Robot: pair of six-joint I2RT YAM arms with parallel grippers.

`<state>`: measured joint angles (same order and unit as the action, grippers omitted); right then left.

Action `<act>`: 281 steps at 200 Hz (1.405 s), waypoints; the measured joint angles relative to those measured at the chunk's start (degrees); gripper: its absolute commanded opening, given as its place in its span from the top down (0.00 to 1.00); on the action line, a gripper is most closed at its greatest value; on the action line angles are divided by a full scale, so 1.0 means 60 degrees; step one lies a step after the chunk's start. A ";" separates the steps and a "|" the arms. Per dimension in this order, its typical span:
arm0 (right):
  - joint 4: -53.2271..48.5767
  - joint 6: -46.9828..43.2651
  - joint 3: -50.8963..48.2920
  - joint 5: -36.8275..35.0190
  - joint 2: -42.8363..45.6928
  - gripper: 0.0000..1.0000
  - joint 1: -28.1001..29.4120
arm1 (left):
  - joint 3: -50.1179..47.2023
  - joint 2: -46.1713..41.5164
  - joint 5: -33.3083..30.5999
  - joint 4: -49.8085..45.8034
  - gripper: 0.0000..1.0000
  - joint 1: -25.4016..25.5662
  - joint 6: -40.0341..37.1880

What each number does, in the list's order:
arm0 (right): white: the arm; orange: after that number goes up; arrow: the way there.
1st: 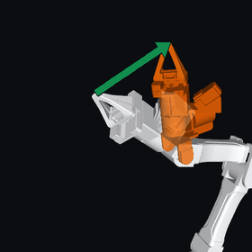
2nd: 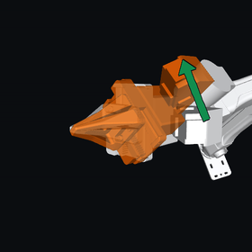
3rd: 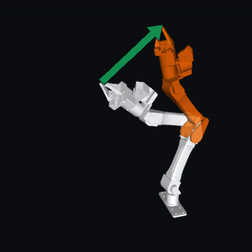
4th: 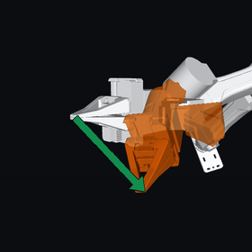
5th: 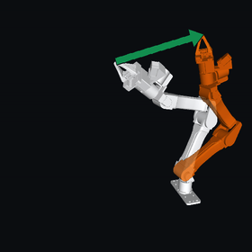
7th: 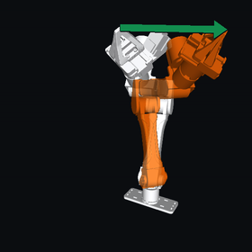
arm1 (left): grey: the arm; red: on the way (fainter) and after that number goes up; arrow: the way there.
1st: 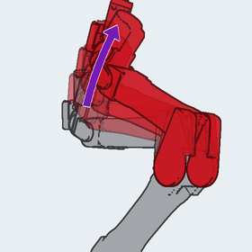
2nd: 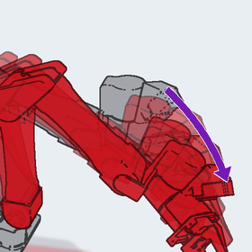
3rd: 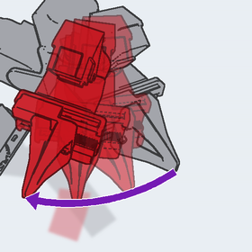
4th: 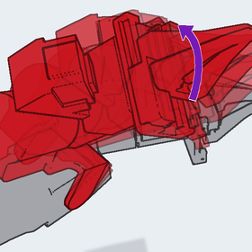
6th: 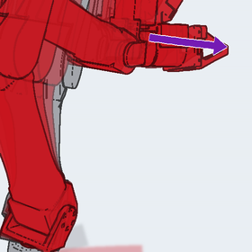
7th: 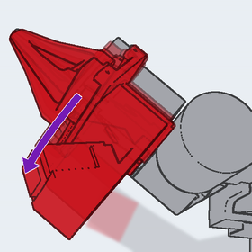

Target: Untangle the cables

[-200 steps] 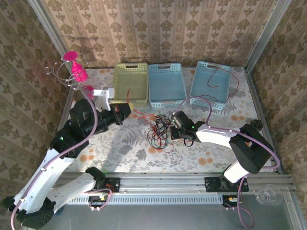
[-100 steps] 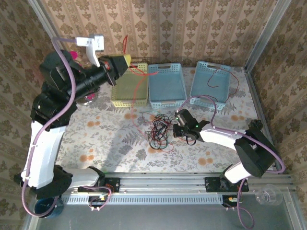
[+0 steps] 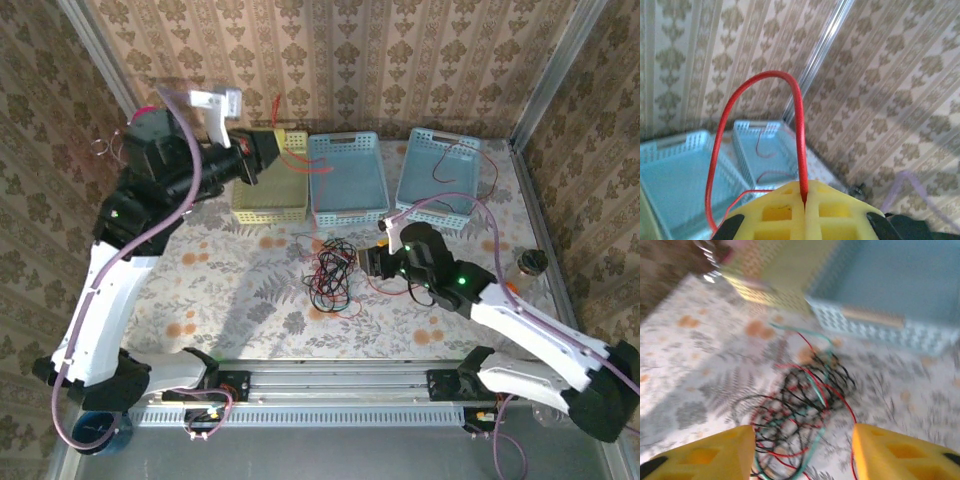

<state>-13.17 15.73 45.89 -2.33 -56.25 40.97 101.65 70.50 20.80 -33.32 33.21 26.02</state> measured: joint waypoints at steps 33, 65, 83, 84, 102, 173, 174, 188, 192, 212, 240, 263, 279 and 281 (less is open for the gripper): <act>-0.0146 -0.1494 0.1515 -0.0113 0.0401 0.32 0.0991 | -0.2233 -0.0783 0.0164 0.0772 1.00 0.0033 0.0357; -0.0678 -0.2663 0.3162 -0.0186 -0.0237 0.30 0.1570 | -0.3723 -0.1435 0.0233 0.1541 1.00 0.0295 0.0739; -0.0943 -0.3286 0.3719 -0.0375 -0.0641 0.26 0.2000 | -0.4233 -0.1552 0.0262 0.1818 1.00 0.0441 0.0911; -0.0954 -0.3337 0.3745 -0.0386 -0.0670 0.25 0.2033 | -0.4251 -0.1552 0.0262 0.1825 1.00 0.0452 0.0918; -0.1133 -0.3829 0.3923 -0.0492 -0.1038 0.23 0.2390 | -0.4663 -0.1566 0.0262 0.2018 1.00 0.0565 0.1060; -0.1239 -0.5140 0.4561 -0.1140 -0.2583 0.41 0.2601 | -0.5563 -0.2029 0.0346 0.2386 1.00 0.0863 0.1388; -0.1235 -0.5173 0.4575 -0.1147 -0.2601 0.43 0.2601 | -0.5570 -0.2040 0.0346 0.2390 1.00 0.0867 0.1392; -0.1235 -0.5402 0.4823 -0.1275 -0.2914 0.62 0.2601 | -0.5763 -0.2251 0.0361 0.2484 1.00 0.0892 0.1457; -0.1235 -0.5362 0.4860 -0.1311 -0.2969 0.67 0.2601 | -0.5814 -0.2299 0.0361 0.2503 1.00 0.0892 0.1464; -0.1213 -0.5552 0.4863 -0.1424 -0.3024 0.89 0.2601 | -0.6098 -0.2568 0.0361 0.2630 1.00 0.0900 0.1526; -0.1220 -0.5672 0.4896 -0.1486 -0.3020 1.00 0.2612 | -0.6339 -0.2820 0.0353 0.2739 0.96 0.0900 0.1596; -0.1224 -0.5661 0.4932 -0.1497 -0.3016 1.00 0.2619 | -0.6532 -0.2991 0.0324 0.2812 0.16 0.0896 0.1632; -0.1213 -0.5657 0.4998 -0.1657 -0.3009 1.00 0.2597 | -0.6645 -0.3093 0.0233 0.2758 0.00 0.0889 0.1636; -0.1209 -0.5654 0.5009 -0.1668 -0.3009 1.00 0.2594 | -0.6655 -0.3111 0.0208 0.2732 0.00 0.0889 0.1636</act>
<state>-20.43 -18.20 75.94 -12.34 -74.30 56.53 61.71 51.83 22.04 -16.93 38.54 35.83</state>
